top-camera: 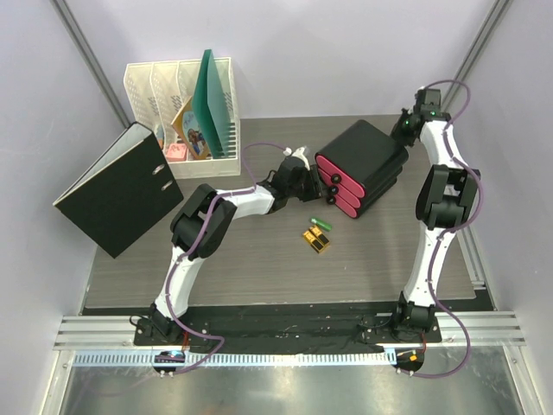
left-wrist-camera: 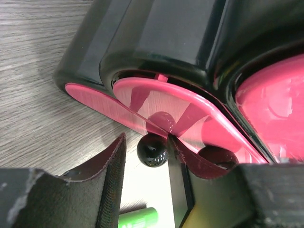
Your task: Organize the makeup
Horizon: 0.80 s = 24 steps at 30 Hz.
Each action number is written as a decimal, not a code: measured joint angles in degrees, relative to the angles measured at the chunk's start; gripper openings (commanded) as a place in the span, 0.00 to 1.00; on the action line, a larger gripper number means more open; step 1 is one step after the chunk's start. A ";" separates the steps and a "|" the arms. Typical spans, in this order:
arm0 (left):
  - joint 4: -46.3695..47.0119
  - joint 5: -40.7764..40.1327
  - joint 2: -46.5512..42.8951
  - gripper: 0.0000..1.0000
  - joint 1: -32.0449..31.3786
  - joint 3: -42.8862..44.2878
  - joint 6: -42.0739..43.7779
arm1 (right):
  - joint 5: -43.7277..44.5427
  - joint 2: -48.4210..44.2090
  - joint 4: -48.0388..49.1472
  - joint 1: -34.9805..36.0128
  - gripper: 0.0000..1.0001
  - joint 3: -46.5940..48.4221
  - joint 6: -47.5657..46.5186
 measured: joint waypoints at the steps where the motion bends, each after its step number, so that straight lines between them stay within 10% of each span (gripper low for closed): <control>1: 0.04 0.02 0.00 0.38 0.00 0.00 0.00 | 0.50 0.00 -0.02 -0.24 0.01 1.38 0.07; 24: -0.70 3.13 3.96 0.41 0.04 5.81 1.44 | -3.82 -21.75 5.79 1.01 0.01 -3.02 4.66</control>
